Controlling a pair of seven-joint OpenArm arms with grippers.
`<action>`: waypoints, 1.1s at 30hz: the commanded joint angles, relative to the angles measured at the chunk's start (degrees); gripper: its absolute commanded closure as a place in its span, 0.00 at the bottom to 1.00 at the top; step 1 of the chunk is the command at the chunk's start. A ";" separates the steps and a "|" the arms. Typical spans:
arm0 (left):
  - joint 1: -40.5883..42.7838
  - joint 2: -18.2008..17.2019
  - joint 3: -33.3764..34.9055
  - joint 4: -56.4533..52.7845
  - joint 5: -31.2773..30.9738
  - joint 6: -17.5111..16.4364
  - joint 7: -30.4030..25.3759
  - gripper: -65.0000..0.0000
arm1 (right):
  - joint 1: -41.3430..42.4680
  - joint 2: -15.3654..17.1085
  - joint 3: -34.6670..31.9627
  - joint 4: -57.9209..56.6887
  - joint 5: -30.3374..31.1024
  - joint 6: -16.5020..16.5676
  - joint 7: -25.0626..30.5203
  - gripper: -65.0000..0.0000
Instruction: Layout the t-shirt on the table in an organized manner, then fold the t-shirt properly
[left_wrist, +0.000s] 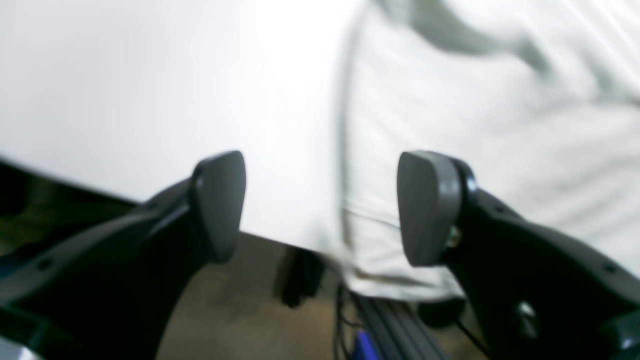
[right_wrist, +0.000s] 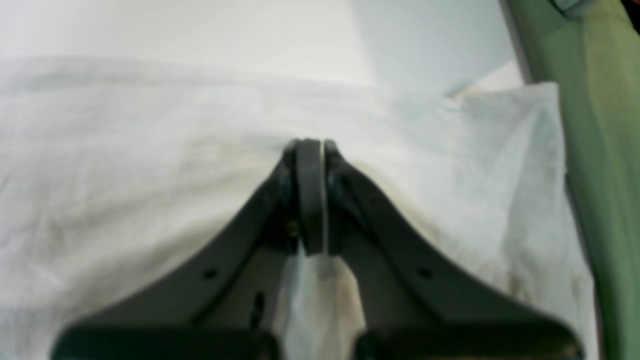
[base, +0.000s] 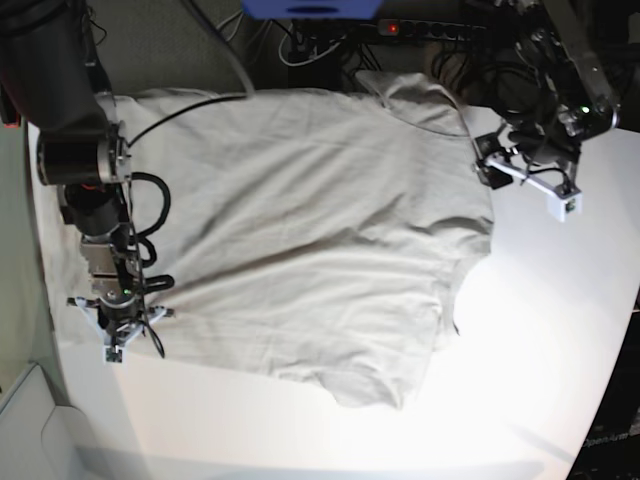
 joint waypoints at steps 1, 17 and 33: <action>-0.31 0.15 0.47 0.75 -0.07 0.69 -0.95 0.29 | 2.03 0.54 0.19 0.79 -0.32 -1.54 1.29 1.00; -7.08 2.26 6.63 -11.38 -0.51 0.78 -1.04 1.00 | 1.67 0.54 0.28 0.79 -0.32 -1.54 1.29 1.00; -17.10 -6.18 8.74 -34.85 0.02 0.87 -9.13 1.00 | 1.94 -0.34 0.19 0.79 -0.32 -1.54 1.29 1.00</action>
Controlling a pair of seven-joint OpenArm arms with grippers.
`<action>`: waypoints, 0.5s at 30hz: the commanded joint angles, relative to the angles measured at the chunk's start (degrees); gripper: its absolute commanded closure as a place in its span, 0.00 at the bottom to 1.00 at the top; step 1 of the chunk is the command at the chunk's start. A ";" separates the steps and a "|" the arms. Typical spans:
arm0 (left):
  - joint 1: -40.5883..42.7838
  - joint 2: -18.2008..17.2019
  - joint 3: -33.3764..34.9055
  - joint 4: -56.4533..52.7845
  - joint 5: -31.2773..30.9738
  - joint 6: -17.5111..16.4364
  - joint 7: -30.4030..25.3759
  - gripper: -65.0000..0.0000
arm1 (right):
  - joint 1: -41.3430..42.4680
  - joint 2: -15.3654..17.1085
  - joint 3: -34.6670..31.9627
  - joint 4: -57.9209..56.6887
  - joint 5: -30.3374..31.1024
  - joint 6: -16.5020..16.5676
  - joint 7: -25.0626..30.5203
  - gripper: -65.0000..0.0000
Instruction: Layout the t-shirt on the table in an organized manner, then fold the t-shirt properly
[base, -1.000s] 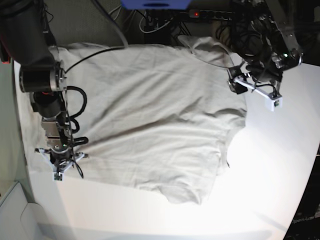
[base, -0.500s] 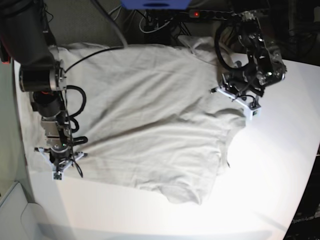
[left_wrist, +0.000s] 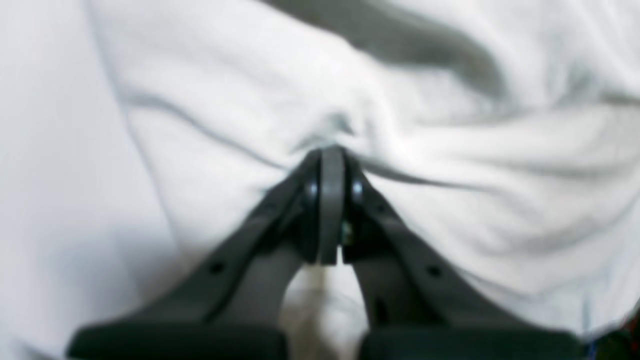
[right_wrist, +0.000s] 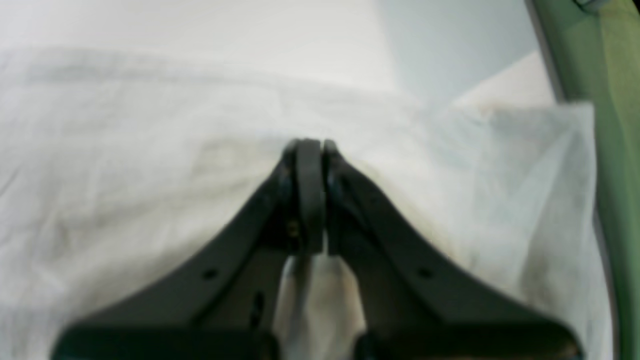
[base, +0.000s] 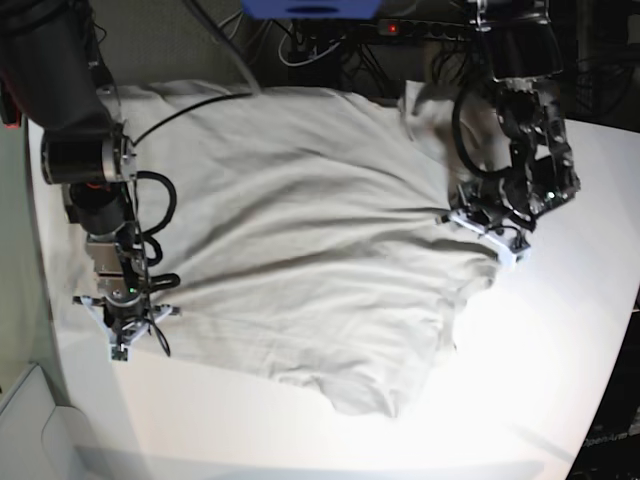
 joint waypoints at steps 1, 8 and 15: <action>-0.60 -1.37 -0.22 -2.47 5.53 0.71 0.20 1.00 | 2.11 0.41 -0.05 0.81 -0.30 -1.50 1.48 1.00; -10.45 -6.47 -0.22 -15.83 5.53 0.71 -7.97 1.00 | 1.94 0.76 0.04 0.81 -0.30 -1.50 1.40 1.00; -22.40 -7.79 -0.14 -26.47 10.01 0.63 -17.38 1.00 | -0.70 2.43 0.04 3.97 -0.30 -1.50 -4.58 1.00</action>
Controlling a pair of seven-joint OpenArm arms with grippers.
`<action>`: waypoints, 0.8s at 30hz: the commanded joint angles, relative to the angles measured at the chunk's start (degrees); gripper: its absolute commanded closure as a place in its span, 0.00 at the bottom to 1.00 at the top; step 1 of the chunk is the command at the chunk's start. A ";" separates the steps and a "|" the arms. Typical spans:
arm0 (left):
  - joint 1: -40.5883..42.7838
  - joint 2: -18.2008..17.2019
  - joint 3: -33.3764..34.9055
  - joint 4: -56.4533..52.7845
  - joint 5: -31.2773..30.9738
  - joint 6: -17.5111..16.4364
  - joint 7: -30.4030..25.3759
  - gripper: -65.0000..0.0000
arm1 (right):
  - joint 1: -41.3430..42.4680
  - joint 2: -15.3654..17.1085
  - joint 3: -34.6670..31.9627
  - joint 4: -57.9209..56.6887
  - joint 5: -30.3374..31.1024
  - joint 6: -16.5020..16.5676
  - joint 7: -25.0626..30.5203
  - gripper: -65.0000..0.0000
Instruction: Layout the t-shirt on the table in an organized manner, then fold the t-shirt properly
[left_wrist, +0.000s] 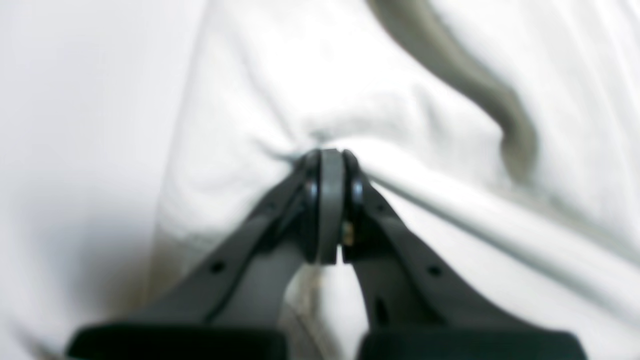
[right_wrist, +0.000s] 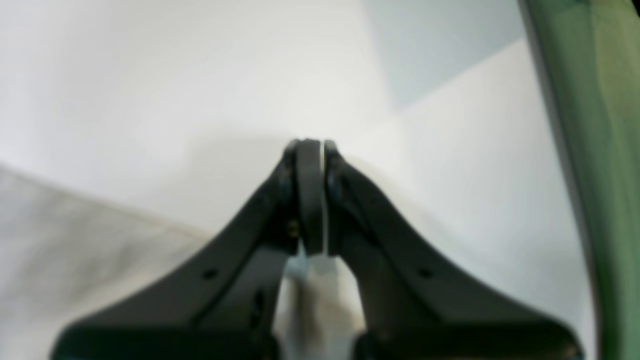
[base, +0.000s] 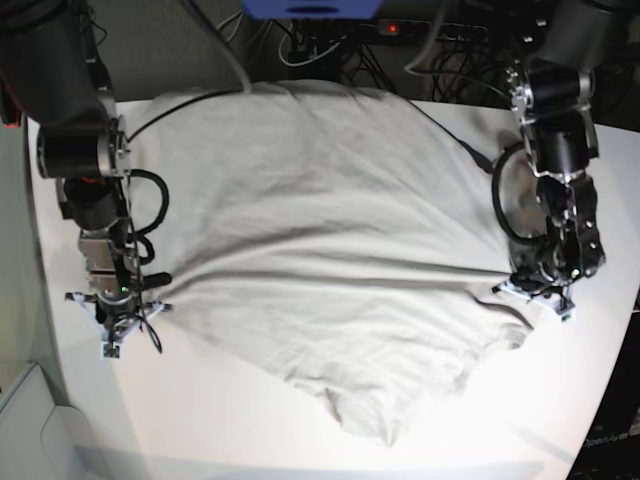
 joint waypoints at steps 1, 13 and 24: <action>-3.13 -0.75 -0.07 0.70 1.71 0.58 -1.80 1.00 | -0.10 0.79 0.08 2.10 -0.28 -1.50 -0.48 1.00; -5.42 0.57 -0.42 19.69 4.70 0.41 9.36 1.00 | -19.08 3.60 2.81 40.08 -0.28 -1.50 -7.86 1.00; 13.04 16.48 10.74 43.86 4.79 0.67 20.35 1.00 | -27.44 3.69 11.78 58.19 -0.19 0.52 -21.40 1.00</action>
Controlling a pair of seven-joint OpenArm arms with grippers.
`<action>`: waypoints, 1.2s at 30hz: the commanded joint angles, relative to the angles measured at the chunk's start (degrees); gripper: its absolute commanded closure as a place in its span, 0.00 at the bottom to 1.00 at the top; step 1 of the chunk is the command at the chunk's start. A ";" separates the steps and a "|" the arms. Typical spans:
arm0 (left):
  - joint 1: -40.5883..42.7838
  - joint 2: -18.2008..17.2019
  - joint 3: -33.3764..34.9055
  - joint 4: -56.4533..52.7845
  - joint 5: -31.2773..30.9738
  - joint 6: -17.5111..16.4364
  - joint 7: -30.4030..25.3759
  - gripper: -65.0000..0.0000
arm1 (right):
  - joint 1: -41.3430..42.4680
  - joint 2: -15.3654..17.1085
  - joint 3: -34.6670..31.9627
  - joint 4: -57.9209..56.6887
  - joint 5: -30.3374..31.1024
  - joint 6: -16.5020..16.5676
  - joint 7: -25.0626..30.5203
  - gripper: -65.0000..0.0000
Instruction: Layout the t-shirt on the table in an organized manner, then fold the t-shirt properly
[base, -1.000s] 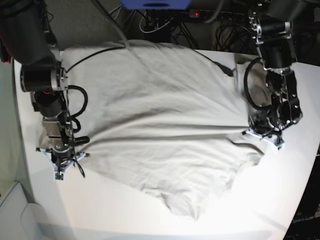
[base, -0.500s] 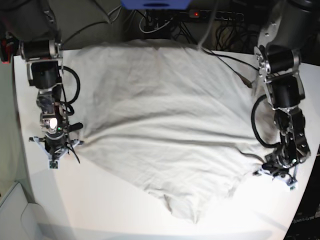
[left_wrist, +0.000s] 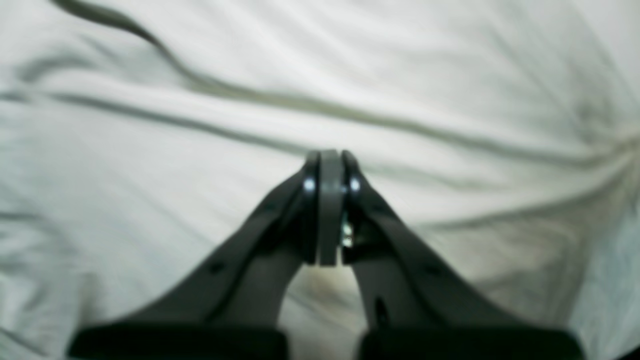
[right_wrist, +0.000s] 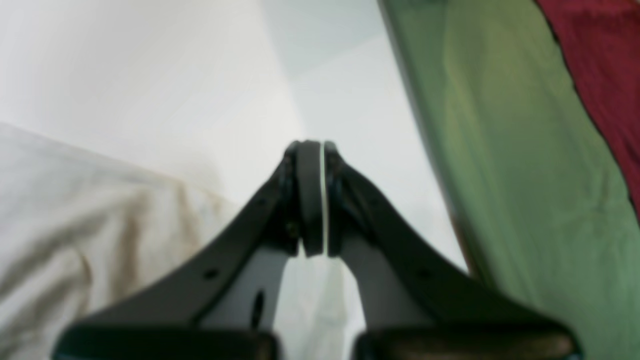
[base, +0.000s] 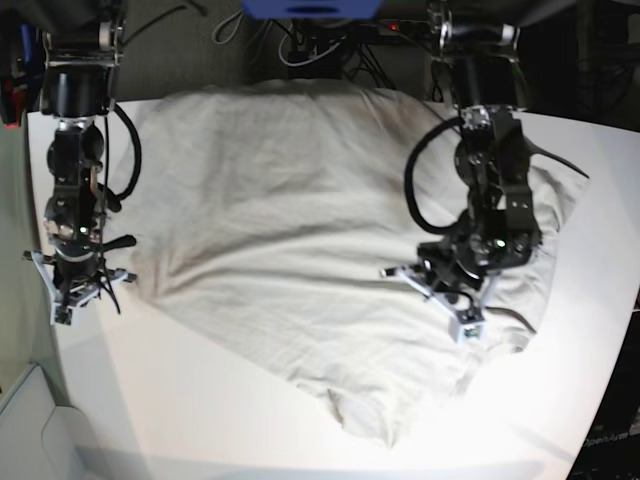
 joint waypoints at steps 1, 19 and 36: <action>0.33 0.72 2.08 0.91 -0.17 0.76 -0.57 1.00 | 0.91 0.72 0.85 2.92 -0.30 1.89 0.87 1.00; 9.12 -8.07 11.92 -4.45 -0.08 0.41 4.89 1.00 | -1.11 -1.39 6.92 15.14 -0.65 7.60 -10.47 1.00; -9.96 -23.54 11.31 -31.88 -0.08 0.32 -10.32 1.00 | -4.01 -7.72 6.48 14.88 -0.74 7.60 -10.56 1.00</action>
